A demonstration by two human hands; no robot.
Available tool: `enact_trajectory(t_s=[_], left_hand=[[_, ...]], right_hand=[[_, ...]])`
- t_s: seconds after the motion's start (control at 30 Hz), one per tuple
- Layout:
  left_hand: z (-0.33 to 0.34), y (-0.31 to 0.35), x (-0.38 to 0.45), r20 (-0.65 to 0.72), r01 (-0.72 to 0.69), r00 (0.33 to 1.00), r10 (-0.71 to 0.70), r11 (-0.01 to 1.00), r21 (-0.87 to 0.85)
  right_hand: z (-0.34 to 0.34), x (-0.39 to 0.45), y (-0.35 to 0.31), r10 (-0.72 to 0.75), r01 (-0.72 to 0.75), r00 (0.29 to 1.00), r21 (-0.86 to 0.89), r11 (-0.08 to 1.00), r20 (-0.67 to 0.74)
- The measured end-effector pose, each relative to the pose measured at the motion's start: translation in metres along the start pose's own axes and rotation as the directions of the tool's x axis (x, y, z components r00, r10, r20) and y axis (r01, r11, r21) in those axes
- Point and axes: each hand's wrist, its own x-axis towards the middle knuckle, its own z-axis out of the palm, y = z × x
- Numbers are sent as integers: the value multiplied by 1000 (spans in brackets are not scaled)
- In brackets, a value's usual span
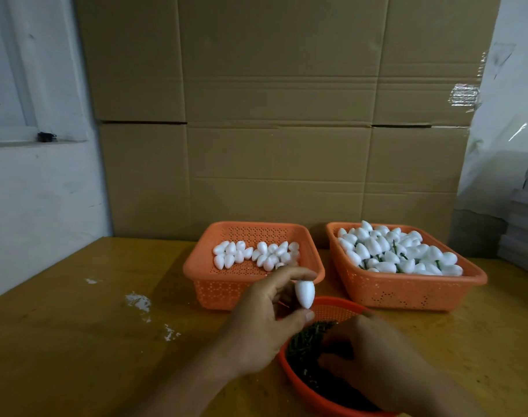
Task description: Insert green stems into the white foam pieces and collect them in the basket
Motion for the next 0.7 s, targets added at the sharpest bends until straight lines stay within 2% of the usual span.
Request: enact_trajectory(t_s=[0.17, 0.37, 0.47, 0.6, 0.7], left_hand=[[6, 0, -2, -2, 13, 1000, -13, 999, -30], [9, 5, -2, -10, 87, 996, -89, 992, -88], [11, 8, -1, -61, 137, 986, -153, 968, -209], [10, 12, 0, -62, 206, 963, -263, 863, -462], [8, 16, 1, -59, 224, 952, -300, 815, -535]], right_hand=[[3, 0, -3, 12, -6, 994, -50, 999, 111], [3, 0, -6, 6, 5, 991, -78, 997, 136], [2, 1, -7, -4, 13, 993, -71, 997, 114], [6, 1, -5, 3, 3, 994, -56, 998, 109], [10, 2, -4, 9, -6, 997, -43, 999, 76]])
